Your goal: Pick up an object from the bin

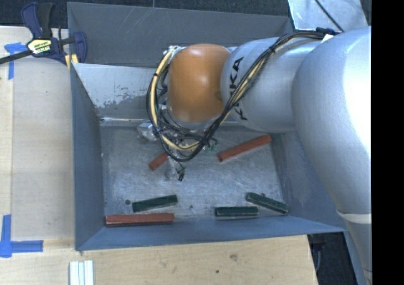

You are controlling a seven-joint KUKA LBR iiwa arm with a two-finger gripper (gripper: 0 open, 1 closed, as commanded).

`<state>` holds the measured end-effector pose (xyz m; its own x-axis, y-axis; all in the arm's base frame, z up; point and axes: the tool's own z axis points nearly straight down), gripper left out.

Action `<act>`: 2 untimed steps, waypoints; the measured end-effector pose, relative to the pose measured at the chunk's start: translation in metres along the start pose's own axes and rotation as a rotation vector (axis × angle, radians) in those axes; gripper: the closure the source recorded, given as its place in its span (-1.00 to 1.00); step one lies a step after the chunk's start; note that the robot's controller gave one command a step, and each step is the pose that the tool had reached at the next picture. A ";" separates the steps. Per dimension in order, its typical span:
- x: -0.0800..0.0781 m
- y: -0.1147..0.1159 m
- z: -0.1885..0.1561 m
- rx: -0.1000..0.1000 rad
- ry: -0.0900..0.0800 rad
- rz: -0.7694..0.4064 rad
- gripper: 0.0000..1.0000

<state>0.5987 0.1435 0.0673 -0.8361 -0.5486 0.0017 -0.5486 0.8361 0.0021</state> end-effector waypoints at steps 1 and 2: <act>-0.002 -0.002 -0.005 0.003 -0.007 0.006 1.00; 0.043 -0.012 -0.141 0.003 -0.005 0.013 1.00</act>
Offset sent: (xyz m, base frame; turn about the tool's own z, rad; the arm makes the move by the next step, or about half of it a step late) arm 0.0000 0.0000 0.0000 0.0000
